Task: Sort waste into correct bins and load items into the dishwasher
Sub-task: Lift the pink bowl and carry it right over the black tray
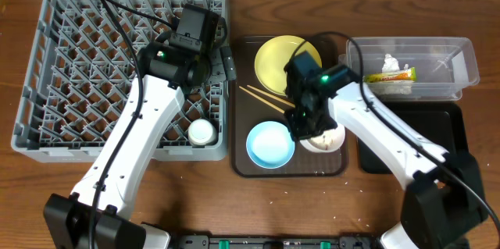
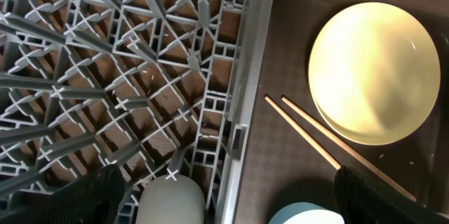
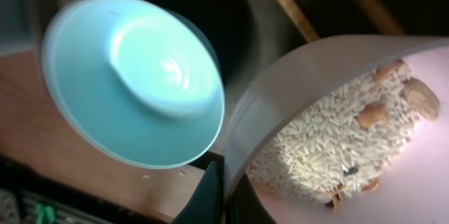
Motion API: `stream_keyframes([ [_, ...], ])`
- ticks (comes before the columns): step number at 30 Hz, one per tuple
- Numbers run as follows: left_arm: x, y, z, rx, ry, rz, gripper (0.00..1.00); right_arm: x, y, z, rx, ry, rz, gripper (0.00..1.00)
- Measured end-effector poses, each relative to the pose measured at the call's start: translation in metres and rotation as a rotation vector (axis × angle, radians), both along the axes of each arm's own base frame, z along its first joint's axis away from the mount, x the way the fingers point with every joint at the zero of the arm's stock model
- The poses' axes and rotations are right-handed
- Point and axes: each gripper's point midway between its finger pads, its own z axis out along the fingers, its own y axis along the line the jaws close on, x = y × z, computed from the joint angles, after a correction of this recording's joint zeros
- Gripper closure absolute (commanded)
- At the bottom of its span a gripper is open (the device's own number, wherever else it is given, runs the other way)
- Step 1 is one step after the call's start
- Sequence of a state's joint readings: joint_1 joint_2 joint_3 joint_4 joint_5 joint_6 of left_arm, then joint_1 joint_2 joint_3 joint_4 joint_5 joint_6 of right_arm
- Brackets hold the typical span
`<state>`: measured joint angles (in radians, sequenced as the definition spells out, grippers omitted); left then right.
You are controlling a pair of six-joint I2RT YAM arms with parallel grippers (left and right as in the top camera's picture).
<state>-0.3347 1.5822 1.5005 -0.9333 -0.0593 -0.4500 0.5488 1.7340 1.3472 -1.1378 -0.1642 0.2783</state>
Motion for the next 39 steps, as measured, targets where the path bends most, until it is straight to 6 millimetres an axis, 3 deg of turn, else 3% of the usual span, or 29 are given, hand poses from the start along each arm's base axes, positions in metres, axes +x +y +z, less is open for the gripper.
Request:
stream_keyframes([
  [3, 0.000, 0.000, 0.000, 0.000, 0.000, 0.000, 0.04, 0.010, 0.000, 0.018, 0.025, -0.045, 0.004, 0.99],
  [10, 0.000, 0.000, 0.000, 0.000, 0.000, 0.000, 0.03, 0.024, -0.020, 0.035, 0.105, -0.069, -0.032, 0.99],
  [20, 0.000, 0.000, 0.000, 0.000, 0.000, 0.000, 0.03, 0.041, -0.084, 0.089, 0.260, -0.211, -0.156, 0.99],
  [23, 0.000, 0.000, 0.000, 0.000, 0.000, 0.000, 0.03, 0.039, -0.100, 0.085, 0.316, -0.223, -0.191, 0.99],
  [30, 0.000, 0.000, 0.000, 0.000, 0.000, 0.000, 0.02, 0.024, -0.141, 0.054, 0.482, -0.178, -0.321, 0.99],
  [39, 0.000, 0.000, 0.000, 0.000, 0.000, 0.000, 0.02, 0.018, -0.175, 0.046, 0.754, -0.296, -0.430, 0.99],
])
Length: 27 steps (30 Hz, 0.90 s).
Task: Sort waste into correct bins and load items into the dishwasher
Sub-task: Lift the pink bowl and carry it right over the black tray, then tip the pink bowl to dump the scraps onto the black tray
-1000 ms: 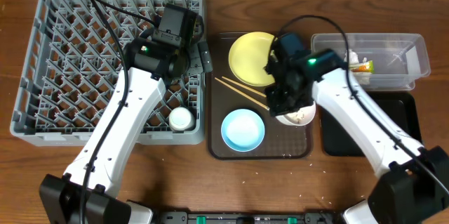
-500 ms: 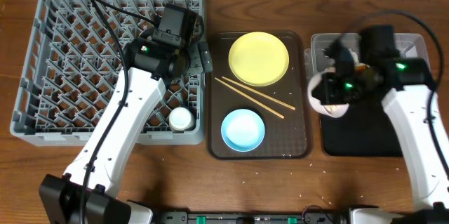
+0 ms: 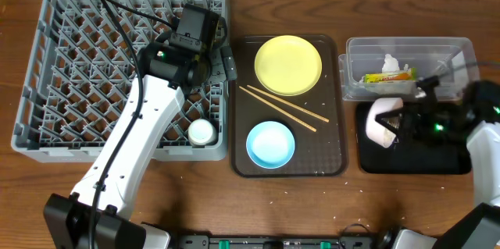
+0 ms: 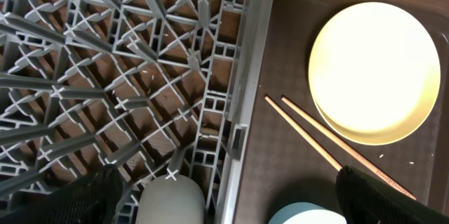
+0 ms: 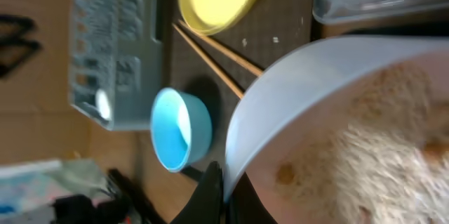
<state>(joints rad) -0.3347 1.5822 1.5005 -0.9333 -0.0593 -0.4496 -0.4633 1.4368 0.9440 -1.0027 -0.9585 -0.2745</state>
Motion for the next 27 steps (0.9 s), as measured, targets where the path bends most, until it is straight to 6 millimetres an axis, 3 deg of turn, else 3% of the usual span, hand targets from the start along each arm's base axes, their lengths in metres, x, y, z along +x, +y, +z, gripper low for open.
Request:
stream_keyframes([
  [9, 0.000, 0.000, 0.000, 0.000, 0.000, 0.000, 0.02, -0.007, -0.023, 0.011, 0.203, -0.135, -0.130, 0.99],
  [17, 0.000, 0.000, 0.000, 0.000, 0.000, 0.000, 0.02, -0.005, -0.038, 0.029, 0.274, -0.236, -0.185, 0.99],
  [27, 0.000, 0.000, 0.000, 0.000, 0.000, 0.000, 0.02, -0.001, -0.038, 0.053, 0.342, -0.388, -0.168, 0.99],
])
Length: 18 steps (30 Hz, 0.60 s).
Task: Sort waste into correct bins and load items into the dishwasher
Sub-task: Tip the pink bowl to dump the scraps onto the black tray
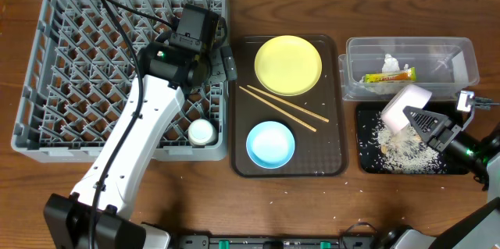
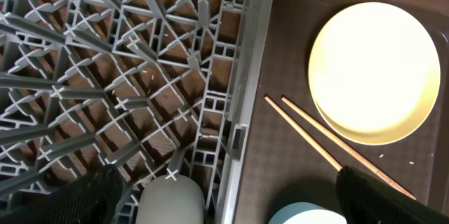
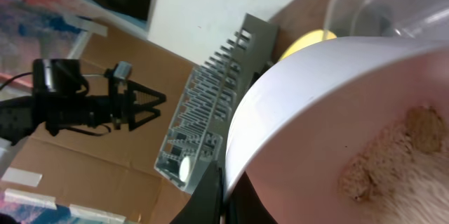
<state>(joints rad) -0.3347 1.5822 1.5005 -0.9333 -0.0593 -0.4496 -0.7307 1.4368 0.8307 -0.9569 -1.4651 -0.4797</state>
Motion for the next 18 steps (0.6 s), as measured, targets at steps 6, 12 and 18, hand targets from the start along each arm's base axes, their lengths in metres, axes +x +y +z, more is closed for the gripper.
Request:
stream_keyframes([
  [6, 0.000, 0.000, 0.000, 0.000, 0.000, 0.000, 0.02, 0.000, 0.000, 0.006, 0.024, -0.029, 0.000, 0.99],
  [12, 0.000, 0.000, 0.000, 0.000, 0.000, 0.000, 0.02, 0.000, -0.004, 0.008, 0.065, 0.000, -0.020, 0.99],
  [18, 0.000, 0.000, 0.000, 0.000, 0.000, 0.000, 0.02, -0.002, -0.018, 0.009, 0.123, 0.053, -0.077, 0.99],
])
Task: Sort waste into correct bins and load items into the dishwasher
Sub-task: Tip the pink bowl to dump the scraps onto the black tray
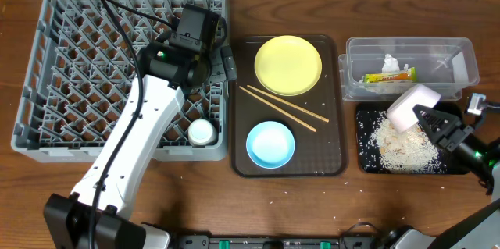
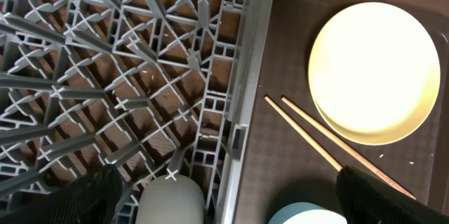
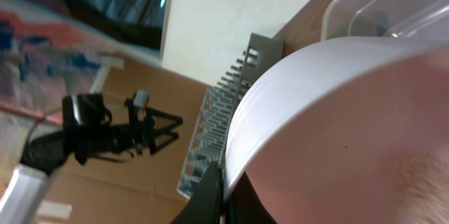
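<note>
My right gripper [image 1: 428, 116] is shut on the rim of a white bowl [image 1: 410, 106], held tipped over the black bin [image 1: 453, 163]. A heap of rice [image 1: 402, 144] lies in that bin. In the right wrist view the white bowl [image 3: 330, 112] fills the frame, pinched at its edge and showing almost no rice. My left gripper [image 2: 224, 199] stands open over the right edge of the grey dishwasher rack [image 1: 70, 62], above a white cup [image 1: 201, 131] in the rack. On the brown tray [image 1: 332, 167] lie a yellow plate [image 1: 287, 65], chopsticks [image 1: 285, 108] and a blue bowl [image 1: 270, 144].
A clear plastic bin [image 1: 437, 54] holding wrappers sits behind the black bin. Scattered rice grains dot the wooden table [image 1: 312, 202] near the front. The left arm stretches diagonally across the rack's front right corner.
The white bowl is tilted further over the black bin and has shifted slightly right. The last rice has left it, and the heap in the bin is a little larger. Left arm unchanged.
My right gripper first held the rice-filled white bowl at the brown tray. Then it was over the black bin, still full. Then it was tipped with rice spilled into the bin, and now it is nearly emptied. The left gripper stayed open over the rack throughout.
</note>
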Motion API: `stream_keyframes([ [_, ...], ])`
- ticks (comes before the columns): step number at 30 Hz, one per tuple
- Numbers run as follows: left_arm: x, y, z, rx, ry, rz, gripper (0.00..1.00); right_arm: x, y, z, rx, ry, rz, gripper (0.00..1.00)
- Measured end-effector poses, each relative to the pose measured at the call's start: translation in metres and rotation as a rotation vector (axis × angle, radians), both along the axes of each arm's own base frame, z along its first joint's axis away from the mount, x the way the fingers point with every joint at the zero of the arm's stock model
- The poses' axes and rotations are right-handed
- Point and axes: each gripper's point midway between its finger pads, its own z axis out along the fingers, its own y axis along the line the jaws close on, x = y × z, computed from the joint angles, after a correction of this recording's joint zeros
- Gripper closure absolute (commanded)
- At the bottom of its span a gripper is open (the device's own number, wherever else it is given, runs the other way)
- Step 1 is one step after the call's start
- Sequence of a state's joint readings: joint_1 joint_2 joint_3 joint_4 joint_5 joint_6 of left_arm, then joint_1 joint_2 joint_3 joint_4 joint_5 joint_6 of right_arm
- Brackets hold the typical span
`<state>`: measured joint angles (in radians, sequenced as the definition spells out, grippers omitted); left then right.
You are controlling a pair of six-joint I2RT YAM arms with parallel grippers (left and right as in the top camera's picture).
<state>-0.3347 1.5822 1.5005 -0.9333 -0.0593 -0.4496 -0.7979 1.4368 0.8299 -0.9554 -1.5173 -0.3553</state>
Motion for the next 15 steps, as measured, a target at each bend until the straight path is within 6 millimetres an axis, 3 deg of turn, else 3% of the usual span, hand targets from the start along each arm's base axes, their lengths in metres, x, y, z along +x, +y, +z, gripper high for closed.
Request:
stream_keyframes([
  [7, 0.0000, 0.0000, 0.0000, 0.000, 0.000, 0.000, 0.02, -0.0027, -0.0117, 0.0003, 0.056, 0.050, -0.049, 0.99],
  [15, 0.0000, 0.0000, 0.0000, 0.000, 0.000, 0.000, 0.02, -0.0075, -0.0076, -0.0058, 0.093, 0.134, -0.051, 0.99],
])
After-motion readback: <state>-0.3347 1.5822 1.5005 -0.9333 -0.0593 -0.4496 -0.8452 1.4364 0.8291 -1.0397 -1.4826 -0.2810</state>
